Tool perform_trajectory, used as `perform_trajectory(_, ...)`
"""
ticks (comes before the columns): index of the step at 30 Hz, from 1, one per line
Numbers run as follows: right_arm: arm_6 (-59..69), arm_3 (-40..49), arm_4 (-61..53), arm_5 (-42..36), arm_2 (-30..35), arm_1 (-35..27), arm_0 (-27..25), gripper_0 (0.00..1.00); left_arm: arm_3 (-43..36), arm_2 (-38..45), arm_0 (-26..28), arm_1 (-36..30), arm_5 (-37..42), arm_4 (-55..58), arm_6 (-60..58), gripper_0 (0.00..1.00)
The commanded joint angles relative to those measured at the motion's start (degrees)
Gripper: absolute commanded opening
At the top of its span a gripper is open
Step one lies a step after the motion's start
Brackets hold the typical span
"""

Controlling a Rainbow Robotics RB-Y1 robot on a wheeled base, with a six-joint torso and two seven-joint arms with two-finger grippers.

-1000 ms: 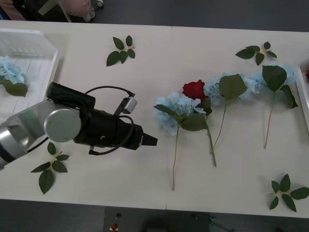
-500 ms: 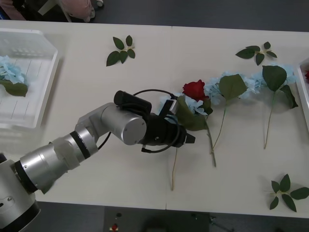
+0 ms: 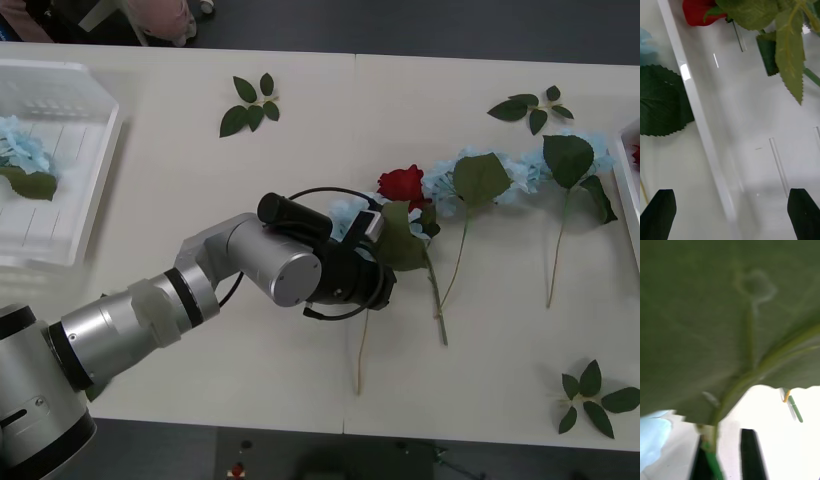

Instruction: Put the red flowers into the right box and the blue flowers into the left box

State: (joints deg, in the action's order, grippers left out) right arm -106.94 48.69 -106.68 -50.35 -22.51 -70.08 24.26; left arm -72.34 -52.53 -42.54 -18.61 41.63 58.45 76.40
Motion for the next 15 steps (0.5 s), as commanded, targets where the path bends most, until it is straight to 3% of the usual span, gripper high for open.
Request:
perform_trajectory(1,17.82,12.31,10.09,-0.37,0.8,-4.72,0.7,0.87,-5.8,1.99,-2.38,-5.21,-0.59,0.26,-2.04,0.0)
perform_trajectory(6,39.53,25.93,27.49,-1.07,0.71,-3.66,0.79,0.87,-17.14,5.86,-4.66,-15.58,4.25,6.24,-2.31,0.0)
perform_trajectory(10,47.18,30.68,38.3,-5.64,0.71,-0.24,2.55,0.87,-27.51,13.77,-6.68,-29.64,18.13,13.88,-2.31,0.0)
perform_trajectory(14,47.97,30.68,48.5,-9.16,0.8,5.21,4.84,0.87,-31.73,20.53,-7.83,-45.37,36.59,14.41,6.04,0.0)
perform_trajectory(15,48.06,30.59,50.61,-9.33,0.71,6.18,5.01,0.87,-31.64,20.89,-7.83,-47.22,38.08,14.23,7.8,0.0)
